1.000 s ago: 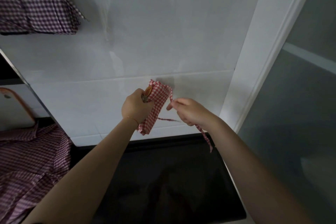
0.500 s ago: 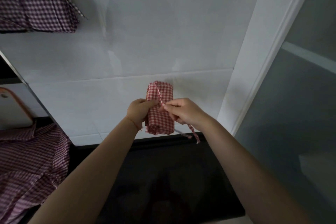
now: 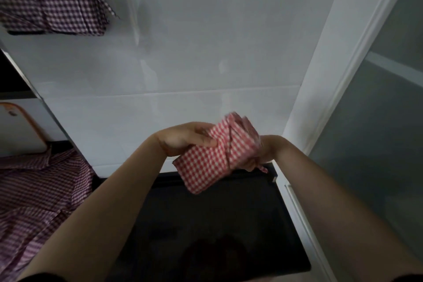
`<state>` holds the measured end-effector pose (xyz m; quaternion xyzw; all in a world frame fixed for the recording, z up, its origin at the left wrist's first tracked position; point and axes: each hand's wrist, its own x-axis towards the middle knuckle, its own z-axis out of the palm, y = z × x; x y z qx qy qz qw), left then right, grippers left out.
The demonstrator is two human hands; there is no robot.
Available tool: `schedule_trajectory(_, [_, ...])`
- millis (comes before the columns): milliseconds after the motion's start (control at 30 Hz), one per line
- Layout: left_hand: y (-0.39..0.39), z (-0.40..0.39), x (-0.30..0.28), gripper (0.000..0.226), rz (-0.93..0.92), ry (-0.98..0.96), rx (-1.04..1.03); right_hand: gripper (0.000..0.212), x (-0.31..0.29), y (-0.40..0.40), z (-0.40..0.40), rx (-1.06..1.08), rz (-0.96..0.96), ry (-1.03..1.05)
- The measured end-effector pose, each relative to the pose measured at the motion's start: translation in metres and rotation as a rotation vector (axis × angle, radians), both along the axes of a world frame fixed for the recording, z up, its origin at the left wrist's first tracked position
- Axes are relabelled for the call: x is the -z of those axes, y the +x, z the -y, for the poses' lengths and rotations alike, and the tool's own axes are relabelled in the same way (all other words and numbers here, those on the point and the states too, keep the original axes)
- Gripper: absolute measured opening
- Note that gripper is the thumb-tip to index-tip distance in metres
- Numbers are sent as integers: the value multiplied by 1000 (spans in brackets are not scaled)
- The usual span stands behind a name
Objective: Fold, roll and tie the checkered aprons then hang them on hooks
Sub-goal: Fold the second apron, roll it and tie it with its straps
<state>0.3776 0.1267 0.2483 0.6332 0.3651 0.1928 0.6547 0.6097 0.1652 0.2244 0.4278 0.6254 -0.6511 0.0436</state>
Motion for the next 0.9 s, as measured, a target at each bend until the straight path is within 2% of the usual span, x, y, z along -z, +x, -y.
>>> schedule_trajectory(33, [5, 2, -3, 40, -126, 17, 24, 25, -4, -2, -2, 68, 69, 40])
schedule_trajectory(100, [17, 8, -9, 44, -387, 61, 19, 19, -11, -8, -5, -46, 209, 149])
schedule_trajectory(167, [24, 8, -7, 55, -617, 145, -17, 27, -20, -15, -3, -118, 255, 239])
schedule_trajectory(267, [27, 6, 4, 66, -738, 201, -78, 36, -33, -22, -8, 11, 197, 346])
schedule_trajectory(333, [28, 4, 12, 50, -739, 211, -95, 32, -36, -25, -12, 27, 159, 463])
schedule_trajectory(400, [27, 2, 18, 34, -704, 196, -141, 31, -40, -31, -8, 65, 116, 543])
schedule_trajectory(500, [21, -3, 27, 26, -606, 162, -282, 26, -41, -33, 0, 173, 15, 671])
schedule_trajectory(567, [13, -7, 32, 30, -504, 122, -406, 17, -32, -29, -1, 494, -176, 797])
schedule_trajectory(633, [6, -9, 38, 36, -347, 17, -547, 16, -15, -21, -4, 995, -305, 846])
schedule_trajectory(667, [3, -9, 41, 42, -252, -61, -616, 18, -4, -17, -5, 1168, -279, 814])
schedule_trajectory(700, [1, -9, 43, 52, -151, -142, -664, 21, 9, -13, -5, 1234, -206, 739])
schedule_trajectory(733, [-1, -9, 45, 63, -58, -222, -679, 25, 23, -12, -3, 1188, -121, 639])
schedule_trajectory(800, [-3, -10, 47, 71, 94, -353, -648, 28, 52, -10, -3, 878, -6, 465])
schedule_trajectory(900, [2, -6, 47, 50, 332, -486, -612, 52, 67, -11, 3, 444, -106, 300])
